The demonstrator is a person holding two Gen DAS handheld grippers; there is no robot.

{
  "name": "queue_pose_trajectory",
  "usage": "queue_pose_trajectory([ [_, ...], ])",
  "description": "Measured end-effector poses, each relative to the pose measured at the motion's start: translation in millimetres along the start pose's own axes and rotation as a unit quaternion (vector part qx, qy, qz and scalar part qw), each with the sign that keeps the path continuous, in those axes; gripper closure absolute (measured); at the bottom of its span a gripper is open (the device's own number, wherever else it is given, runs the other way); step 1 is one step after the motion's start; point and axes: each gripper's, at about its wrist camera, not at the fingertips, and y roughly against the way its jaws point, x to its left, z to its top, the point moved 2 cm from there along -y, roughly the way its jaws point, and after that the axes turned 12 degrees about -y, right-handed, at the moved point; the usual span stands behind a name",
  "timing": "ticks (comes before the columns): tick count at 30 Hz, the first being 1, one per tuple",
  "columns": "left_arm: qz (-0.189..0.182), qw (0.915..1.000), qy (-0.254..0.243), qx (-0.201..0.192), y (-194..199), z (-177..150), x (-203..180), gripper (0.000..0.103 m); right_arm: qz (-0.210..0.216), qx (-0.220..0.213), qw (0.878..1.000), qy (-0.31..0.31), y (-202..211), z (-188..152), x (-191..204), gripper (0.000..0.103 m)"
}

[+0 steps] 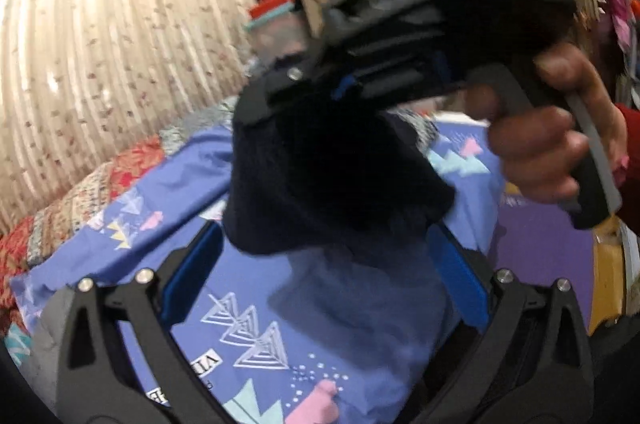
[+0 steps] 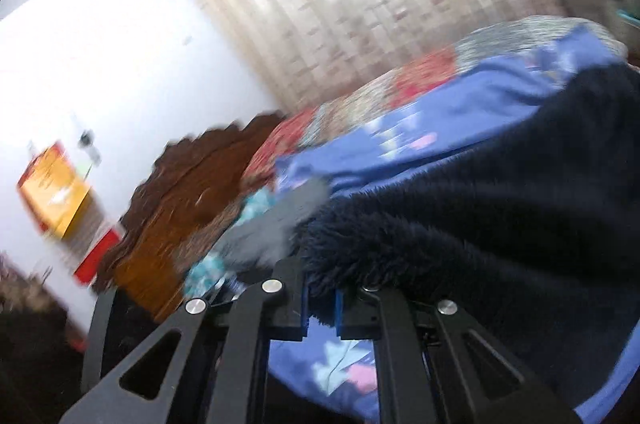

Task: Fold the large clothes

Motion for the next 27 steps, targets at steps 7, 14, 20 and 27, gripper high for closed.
queue_pose_trajectory([
  [7,0.056,0.9979,0.028,-0.021,13,-10,43,0.014,0.038,0.059,0.996,0.053,-18,-3,32,0.07],
  [14,0.001,0.9979,0.055,0.034,-59,0,78,0.088,-0.002,0.02,0.999,-0.038,12,-12,-27,0.037],
  [20,0.004,0.9929,0.092,0.075,-113,-3,100,0.09,-0.189,-0.107,0.975,0.034,100,-57,-64,0.011],
  [27,0.01,0.9944,0.064,0.083,-125,-10,84,0.046,-0.421,-0.001,0.904,0.07,69,-174,-150,0.01],
])
